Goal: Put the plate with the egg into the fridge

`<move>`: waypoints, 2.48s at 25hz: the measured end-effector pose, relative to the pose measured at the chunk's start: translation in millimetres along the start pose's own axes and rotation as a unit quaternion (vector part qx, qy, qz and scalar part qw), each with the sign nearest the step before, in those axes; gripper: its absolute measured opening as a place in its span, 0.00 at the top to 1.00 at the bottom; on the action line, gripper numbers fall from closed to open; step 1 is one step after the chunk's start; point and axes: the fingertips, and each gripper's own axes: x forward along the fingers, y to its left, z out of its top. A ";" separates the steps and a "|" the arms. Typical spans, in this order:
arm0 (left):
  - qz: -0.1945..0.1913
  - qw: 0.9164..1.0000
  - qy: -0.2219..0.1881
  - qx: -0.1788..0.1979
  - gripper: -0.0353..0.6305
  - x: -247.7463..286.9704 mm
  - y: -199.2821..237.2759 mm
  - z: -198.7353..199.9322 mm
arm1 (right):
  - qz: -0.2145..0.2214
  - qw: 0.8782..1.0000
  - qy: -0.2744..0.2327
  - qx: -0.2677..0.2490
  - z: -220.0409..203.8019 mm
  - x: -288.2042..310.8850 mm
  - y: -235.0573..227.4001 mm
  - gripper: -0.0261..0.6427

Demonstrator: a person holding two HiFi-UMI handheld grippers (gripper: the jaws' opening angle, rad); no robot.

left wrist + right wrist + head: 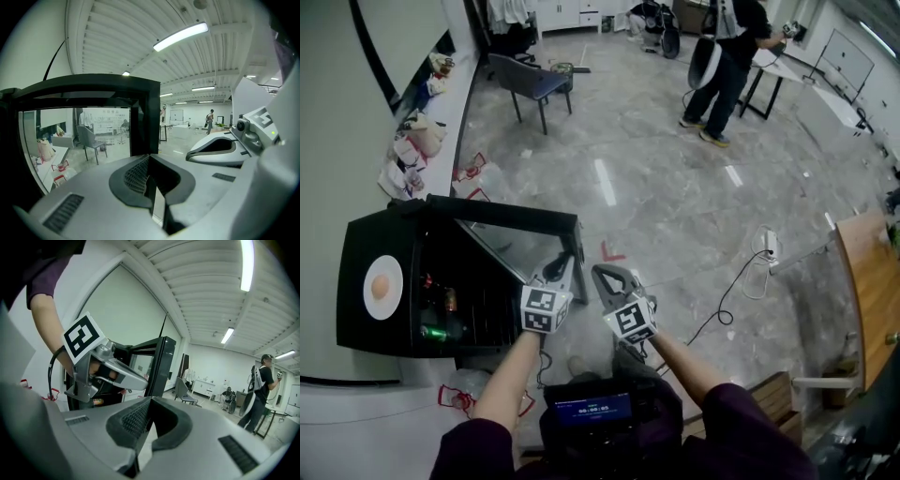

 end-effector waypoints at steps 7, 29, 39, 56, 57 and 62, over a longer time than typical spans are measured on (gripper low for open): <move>0.025 1.000 -0.002 -0.005 0.93 47.3 8.8 19.0 | 0.046 0.999 -0.009 -0.026 -13.5 25.1 -39.5 0.95; 0.199 0.973 0.072 0.094 0.93 -92.3 116.4 85.0 | 0.275 0.907 -0.219 -0.233 110.6 109.8 37.8 0.95; 0.239 0.932 0.267 0.058 0.93 -329.4 219.3 92.3 | 0.343 0.750 -0.371 -0.428 234.2 125.3 218.6 0.95; 0.171 0.906 0.375 -0.094 0.73 -422.7 352.4 61.5 | 0.364 0.657 -0.353 -0.558 287.1 172.3 304.3 0.70; 0.167 0.902 0.384 -0.103 0.73 -422.9 360.3 57.4 | 0.363 0.655 -0.352 -0.562 287.4 176.6 302.9 0.70; 0.123 0.890 0.404 -0.171 0.73 -414.7 378.3 31.1 | 0.386 0.648 -0.321 -0.573 273.4 185.6 303.3 0.70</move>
